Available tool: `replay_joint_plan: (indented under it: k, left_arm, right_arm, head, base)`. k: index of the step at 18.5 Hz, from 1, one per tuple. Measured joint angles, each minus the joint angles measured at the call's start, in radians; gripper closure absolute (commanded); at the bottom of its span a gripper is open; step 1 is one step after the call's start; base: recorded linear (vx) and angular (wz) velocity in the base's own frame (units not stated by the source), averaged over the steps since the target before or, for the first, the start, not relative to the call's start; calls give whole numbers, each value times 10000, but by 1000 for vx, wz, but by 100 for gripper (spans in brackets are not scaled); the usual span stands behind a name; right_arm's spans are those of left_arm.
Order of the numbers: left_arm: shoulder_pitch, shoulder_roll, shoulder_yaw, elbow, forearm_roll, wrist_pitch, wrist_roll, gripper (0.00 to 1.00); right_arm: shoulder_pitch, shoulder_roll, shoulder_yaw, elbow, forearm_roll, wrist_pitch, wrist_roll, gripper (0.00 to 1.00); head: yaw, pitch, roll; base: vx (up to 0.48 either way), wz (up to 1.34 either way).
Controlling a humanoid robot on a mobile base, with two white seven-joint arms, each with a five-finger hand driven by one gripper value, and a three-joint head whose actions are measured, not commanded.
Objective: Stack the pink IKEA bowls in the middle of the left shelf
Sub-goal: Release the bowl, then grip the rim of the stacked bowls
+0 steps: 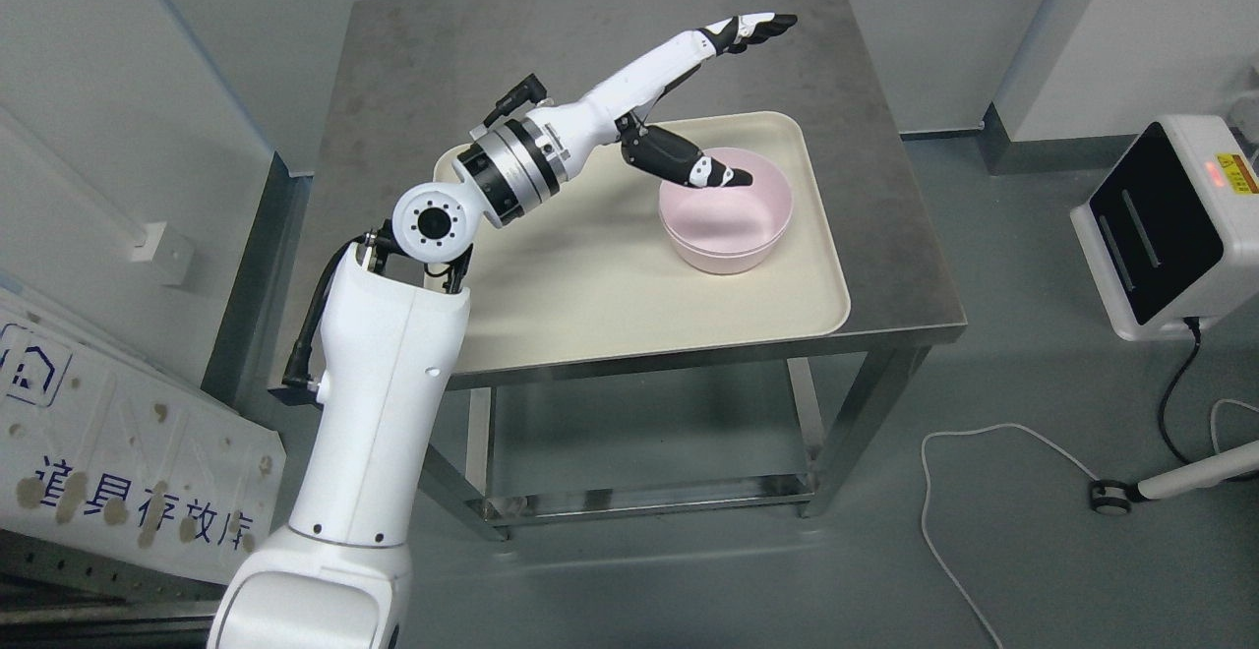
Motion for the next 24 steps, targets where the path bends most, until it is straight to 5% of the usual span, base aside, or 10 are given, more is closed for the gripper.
replay_joint_plan:
  k: [9,13,22,24]
  left_arm:
    - [680,663,-105,-884,-1679,-527,-1316,12]
    - [733,842,-318,-1118,-2686,-551,-1453,33]
    - [507,964,-937,-1290,-4025,-514,-1825,56]
    - [438,943,-1031,-1294,-4266,-497,-1826,71]
  right_arm:
    - [0,0,0,0,0,0,0,0]
    - [0,0,0,0,0,0,0,0]
    - [0,0,0,0,0,0,0,0]
    - [0,0,0,0,0,0,0,0]
  head:
    - [0,0,0]
    - [0,0,0]
    - [0,0,0]
    - [0,0,0]
  base:
    - [0,0]
    - [0,0]
    - [0,0]
    - [0,0]
